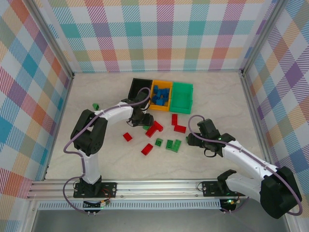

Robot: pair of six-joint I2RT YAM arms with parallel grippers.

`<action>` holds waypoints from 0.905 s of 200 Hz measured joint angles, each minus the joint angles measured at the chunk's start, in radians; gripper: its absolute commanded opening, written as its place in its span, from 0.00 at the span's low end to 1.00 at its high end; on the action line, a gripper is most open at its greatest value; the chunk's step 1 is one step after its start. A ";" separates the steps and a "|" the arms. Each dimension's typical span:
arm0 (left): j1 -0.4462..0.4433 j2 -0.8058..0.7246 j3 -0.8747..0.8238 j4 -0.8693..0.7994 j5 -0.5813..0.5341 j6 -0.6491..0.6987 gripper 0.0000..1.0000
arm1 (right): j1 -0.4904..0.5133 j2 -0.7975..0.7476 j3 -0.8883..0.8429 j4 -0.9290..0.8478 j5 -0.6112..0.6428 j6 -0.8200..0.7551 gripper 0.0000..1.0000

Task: Sort the legos into containers by color
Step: Pick up the lego from the center of the table.

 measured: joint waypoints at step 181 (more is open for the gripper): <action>0.082 -0.056 -0.061 0.016 0.045 0.060 0.68 | 0.000 0.041 0.000 0.002 0.015 0.000 0.81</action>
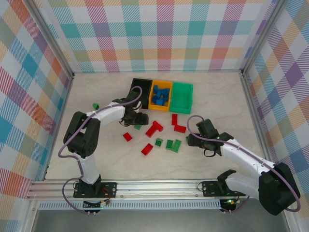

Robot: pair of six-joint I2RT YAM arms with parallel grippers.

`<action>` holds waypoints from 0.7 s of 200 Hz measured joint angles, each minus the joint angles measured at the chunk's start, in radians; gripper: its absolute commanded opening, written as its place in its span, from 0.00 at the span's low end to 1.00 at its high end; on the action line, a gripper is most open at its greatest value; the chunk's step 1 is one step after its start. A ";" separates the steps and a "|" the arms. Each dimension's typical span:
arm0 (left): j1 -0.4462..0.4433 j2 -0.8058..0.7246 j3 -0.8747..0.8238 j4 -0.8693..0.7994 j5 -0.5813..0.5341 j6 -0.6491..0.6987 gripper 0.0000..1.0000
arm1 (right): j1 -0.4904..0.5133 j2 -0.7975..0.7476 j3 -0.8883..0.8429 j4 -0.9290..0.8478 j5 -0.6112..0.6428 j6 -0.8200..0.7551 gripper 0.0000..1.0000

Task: Sort the legos into containers by color
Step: Pick up the lego from the center of the table, then place the lego in the container.

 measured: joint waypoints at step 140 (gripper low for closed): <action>0.027 0.056 0.270 -0.143 -0.053 0.018 0.29 | 0.000 -0.001 0.000 0.000 0.004 0.000 0.81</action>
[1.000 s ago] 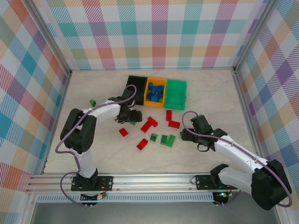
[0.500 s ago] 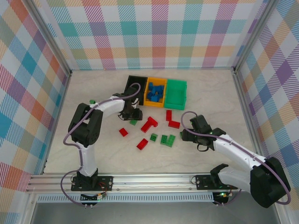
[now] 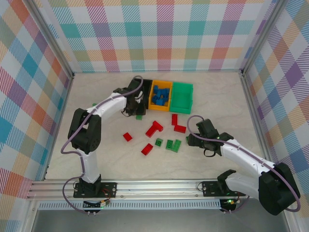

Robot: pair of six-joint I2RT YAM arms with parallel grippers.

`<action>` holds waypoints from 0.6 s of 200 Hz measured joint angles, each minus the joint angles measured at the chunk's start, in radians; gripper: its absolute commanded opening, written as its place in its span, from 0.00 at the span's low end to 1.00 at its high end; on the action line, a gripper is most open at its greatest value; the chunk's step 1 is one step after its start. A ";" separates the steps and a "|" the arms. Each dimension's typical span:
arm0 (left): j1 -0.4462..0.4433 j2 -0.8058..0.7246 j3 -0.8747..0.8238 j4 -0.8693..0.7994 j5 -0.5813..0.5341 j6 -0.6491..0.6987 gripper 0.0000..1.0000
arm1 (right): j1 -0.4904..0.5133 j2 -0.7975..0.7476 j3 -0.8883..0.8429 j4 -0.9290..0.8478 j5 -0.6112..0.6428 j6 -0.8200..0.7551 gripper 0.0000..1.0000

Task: Sort the legos into containers by color
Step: Place the lego in the container.

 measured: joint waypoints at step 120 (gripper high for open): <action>0.069 0.094 0.199 0.026 -0.050 -0.042 1.00 | 0.001 -0.043 0.000 0.000 0.025 0.010 0.82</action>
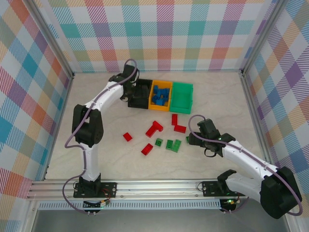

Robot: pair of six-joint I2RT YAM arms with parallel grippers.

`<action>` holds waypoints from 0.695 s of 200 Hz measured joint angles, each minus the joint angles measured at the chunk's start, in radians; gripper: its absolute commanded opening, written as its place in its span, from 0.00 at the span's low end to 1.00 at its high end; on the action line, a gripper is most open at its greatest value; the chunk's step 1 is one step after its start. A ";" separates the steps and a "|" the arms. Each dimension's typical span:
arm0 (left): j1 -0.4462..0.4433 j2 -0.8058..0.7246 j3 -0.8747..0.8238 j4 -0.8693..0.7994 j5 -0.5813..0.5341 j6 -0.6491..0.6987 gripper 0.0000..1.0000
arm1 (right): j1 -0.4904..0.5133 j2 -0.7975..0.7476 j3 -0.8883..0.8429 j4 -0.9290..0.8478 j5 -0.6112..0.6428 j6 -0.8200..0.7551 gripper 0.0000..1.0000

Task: Sort the legos into containers by color
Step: Place the lego in the container, then pick up the lego from the middle-left of the table.

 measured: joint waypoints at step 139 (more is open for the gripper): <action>-0.469 -0.393 -0.619 0.073 0.087 -0.143 0.84 | 0.008 0.048 0.000 0.003 0.000 0.006 0.82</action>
